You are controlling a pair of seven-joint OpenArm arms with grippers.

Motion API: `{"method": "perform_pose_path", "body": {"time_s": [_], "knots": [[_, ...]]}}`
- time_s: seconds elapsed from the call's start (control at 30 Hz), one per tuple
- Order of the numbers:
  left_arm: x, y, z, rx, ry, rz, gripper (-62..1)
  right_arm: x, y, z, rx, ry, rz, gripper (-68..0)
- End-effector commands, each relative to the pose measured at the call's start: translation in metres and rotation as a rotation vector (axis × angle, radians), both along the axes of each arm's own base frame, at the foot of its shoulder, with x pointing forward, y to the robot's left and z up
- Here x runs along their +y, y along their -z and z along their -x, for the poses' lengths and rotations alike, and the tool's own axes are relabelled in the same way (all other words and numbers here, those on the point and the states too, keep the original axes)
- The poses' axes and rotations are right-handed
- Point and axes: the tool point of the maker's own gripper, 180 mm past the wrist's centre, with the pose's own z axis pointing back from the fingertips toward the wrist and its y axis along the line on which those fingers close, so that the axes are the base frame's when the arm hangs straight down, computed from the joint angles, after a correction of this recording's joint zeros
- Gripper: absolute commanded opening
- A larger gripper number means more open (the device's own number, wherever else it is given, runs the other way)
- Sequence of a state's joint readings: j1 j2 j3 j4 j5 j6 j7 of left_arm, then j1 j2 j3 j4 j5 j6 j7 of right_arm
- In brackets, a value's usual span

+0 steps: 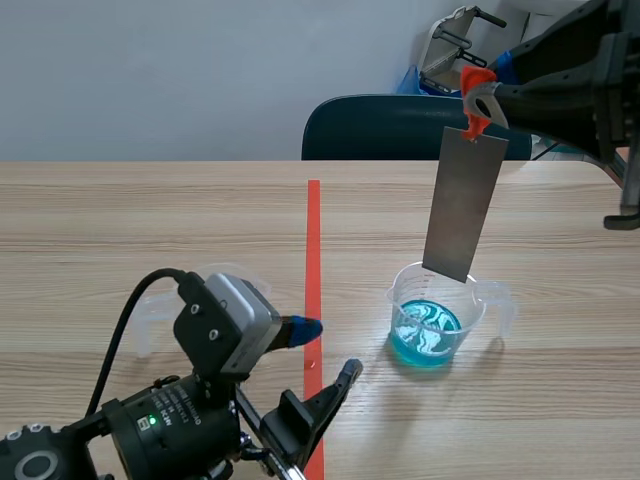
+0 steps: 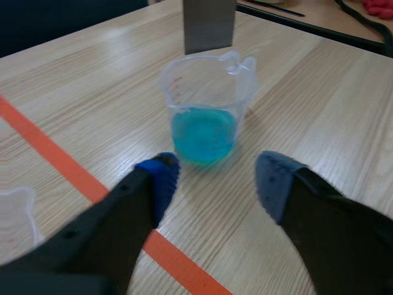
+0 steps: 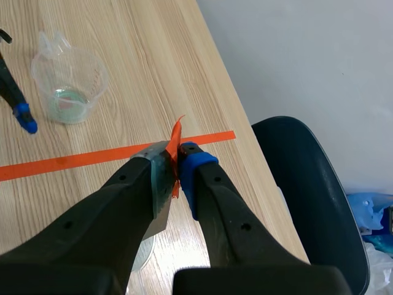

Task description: Do the redox reaction experiment

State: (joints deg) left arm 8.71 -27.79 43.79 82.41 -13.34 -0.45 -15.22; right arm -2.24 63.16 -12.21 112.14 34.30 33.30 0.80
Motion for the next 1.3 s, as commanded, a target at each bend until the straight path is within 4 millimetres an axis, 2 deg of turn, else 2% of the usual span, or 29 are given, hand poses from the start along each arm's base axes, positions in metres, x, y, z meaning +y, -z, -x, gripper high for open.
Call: {"method": "perform_pose_path", "body": {"time_s": [0.0, 0.07, 0.13, 1.27], "knots": [[-0.0037, -0.0121, -0.0027, -0.045, -0.010, 0.021, -12.0, 0.0026, -0.0111, -0.0017, -0.032, -0.005, -0.019, -66.7], [-0.0040, -0.0123, 0.0003, -0.062, -0.006, 0.014, -2.3, 0.0026, -0.0111, -0.0017, -0.032, -0.005, -0.019, -66.7], [-0.0034, -0.0114, 0.0004, -0.065, -0.011, 0.007, 1.4, 0.0026, -0.0111, -0.0017, -0.032, -0.005, -0.019, -66.7], [-0.0015, -0.0158, -0.0016, -0.113, -0.026, -0.004, 1.4, 0.0026, -0.0112, -0.0017, -0.032, -0.006, -0.020, -66.7]]}}
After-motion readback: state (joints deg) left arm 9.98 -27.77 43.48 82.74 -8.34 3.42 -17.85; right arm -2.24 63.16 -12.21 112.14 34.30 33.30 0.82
